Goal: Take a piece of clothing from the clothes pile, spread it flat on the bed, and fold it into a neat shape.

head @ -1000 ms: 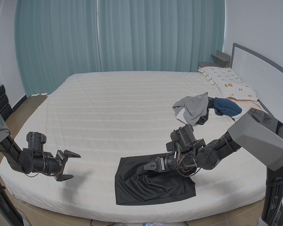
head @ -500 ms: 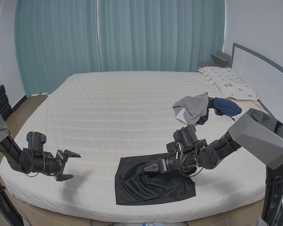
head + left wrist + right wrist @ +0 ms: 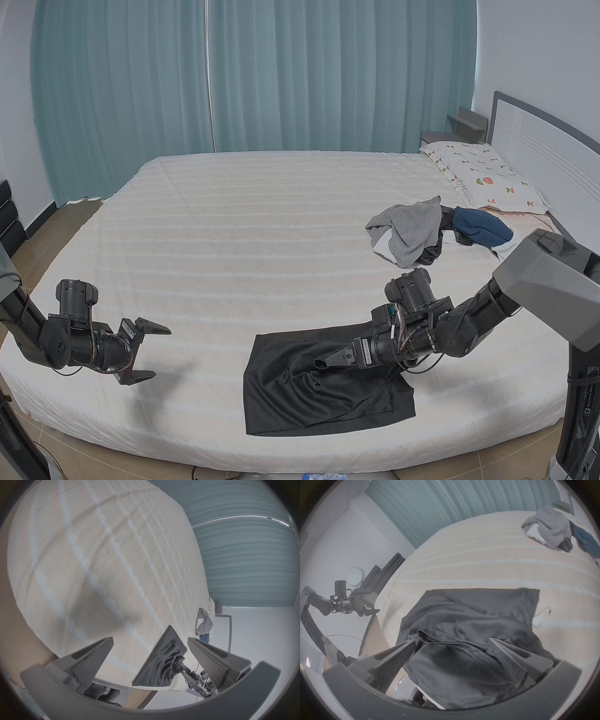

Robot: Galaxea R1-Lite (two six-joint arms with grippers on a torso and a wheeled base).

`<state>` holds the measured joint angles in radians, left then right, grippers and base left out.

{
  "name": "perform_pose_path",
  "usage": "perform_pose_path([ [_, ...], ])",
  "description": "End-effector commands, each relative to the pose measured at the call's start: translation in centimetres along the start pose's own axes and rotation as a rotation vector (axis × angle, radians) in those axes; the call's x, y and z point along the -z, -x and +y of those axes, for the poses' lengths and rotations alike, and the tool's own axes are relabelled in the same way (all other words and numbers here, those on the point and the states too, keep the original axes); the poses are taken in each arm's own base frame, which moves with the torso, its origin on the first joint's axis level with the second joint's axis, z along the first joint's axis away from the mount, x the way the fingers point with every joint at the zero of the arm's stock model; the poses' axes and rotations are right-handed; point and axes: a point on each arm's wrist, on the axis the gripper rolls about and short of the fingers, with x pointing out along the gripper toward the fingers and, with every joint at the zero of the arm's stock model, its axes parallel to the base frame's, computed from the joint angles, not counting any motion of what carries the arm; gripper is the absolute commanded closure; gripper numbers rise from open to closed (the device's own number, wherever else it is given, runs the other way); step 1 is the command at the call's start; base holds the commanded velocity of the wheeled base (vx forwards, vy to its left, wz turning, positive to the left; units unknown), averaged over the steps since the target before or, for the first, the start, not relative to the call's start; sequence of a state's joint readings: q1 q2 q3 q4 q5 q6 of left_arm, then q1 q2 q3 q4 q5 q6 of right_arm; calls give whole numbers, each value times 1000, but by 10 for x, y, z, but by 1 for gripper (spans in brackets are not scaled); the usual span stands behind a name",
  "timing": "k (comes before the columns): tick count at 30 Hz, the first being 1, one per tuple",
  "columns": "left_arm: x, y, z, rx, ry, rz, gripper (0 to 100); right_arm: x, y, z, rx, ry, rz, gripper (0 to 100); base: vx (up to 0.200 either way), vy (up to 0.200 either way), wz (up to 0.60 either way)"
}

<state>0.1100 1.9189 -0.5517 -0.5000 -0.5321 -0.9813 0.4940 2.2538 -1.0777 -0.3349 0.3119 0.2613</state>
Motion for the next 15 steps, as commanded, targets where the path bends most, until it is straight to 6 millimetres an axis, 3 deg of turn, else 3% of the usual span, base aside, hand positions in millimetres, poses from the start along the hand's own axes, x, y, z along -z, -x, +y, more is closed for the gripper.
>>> perform_pose_path([
  [1, 0, -1, 0, -1, 1, 0, 0, 5, 8, -11, 23, -29, 10, 0, 0, 0, 0],
  [9, 0, -1, 1, -2, 2, 1, 0, 15, 17, -32, 57, -76, 30, 0, 0, 0, 0],
  [15, -1, -1, 0, -2, 2, 1, 0, 1, 31, -21, 29, -63, -31, 0, 0, 0, 0],
])
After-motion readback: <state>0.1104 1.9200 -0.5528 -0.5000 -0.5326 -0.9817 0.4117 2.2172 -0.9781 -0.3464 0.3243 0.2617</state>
